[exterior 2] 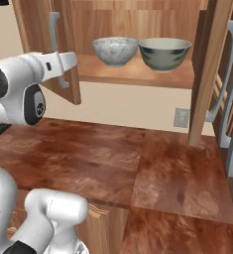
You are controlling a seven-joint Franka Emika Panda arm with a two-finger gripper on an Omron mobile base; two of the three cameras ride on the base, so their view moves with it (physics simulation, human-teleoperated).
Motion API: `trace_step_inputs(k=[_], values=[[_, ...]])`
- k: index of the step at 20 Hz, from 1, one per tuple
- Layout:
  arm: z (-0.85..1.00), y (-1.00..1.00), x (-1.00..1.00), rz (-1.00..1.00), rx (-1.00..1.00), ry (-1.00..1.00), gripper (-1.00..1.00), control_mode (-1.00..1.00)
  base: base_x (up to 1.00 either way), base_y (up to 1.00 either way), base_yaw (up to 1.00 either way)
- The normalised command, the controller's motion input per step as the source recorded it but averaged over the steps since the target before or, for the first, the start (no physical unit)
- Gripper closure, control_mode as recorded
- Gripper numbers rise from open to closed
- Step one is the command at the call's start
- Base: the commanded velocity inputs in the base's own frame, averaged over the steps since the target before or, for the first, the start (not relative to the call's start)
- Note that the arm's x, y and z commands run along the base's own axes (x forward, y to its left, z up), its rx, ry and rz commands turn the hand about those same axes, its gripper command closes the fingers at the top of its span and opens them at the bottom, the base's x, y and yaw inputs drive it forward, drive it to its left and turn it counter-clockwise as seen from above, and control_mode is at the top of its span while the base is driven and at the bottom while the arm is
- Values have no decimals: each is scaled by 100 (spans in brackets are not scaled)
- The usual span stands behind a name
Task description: Move the bowls from the cabinet to the plates on the dining table.
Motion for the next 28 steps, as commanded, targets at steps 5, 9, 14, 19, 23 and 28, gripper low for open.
trace_step_inputs(k=[5, 9, 14, 19, 23, 28], values=[[0, 40, -65, 0, 0, -6, -100, -100, 0, 0, 0], [4, 1, -85, 0, 6, -7, -100, -100, 0, 0, 0], [11, -13, -90, 0, 16, -6, -100, -100, 0, 0, 0], [1, -29, -54, 0, 9, -1, -100, -100, 0, 0, 0], [0, -36, -21, 0, 2, 0, -100, -100, 0, 0, 0], [0, -38, -1, 0, 5, 5, -100, -100, 0, 0, 0]])
